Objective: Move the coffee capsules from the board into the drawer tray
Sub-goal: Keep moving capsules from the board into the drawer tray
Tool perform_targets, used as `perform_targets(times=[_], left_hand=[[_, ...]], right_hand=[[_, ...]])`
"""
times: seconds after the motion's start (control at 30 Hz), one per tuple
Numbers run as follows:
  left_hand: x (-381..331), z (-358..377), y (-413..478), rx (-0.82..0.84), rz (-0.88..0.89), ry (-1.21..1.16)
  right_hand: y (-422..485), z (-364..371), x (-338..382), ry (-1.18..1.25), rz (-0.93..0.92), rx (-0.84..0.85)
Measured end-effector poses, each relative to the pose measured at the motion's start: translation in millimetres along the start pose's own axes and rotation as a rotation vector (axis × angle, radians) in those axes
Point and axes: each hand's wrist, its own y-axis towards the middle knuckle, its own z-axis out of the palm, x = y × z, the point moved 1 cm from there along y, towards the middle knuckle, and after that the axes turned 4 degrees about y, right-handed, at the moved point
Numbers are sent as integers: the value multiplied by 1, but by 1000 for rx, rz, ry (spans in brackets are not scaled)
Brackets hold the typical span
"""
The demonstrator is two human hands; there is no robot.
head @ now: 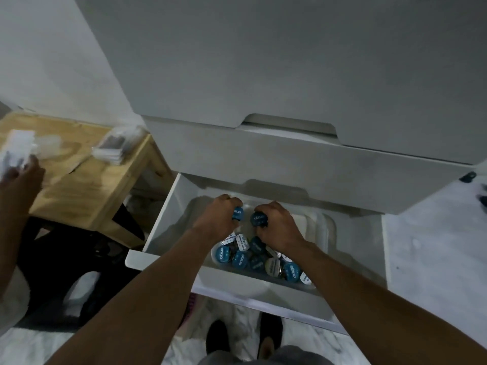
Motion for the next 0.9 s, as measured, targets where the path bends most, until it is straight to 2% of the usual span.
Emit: perform_targets(times=[0.2, 0.33, 0.9], left_hand=[[-2, 2, 12, 75, 174, 178], [3, 9, 20, 173, 245, 152], [12, 5, 32, 174, 336, 126]], right_hand=[[0, 6, 0, -20, 62, 1], [1, 6, 2, -2, 93, -3], [5, 3, 4, -52, 185, 7]])
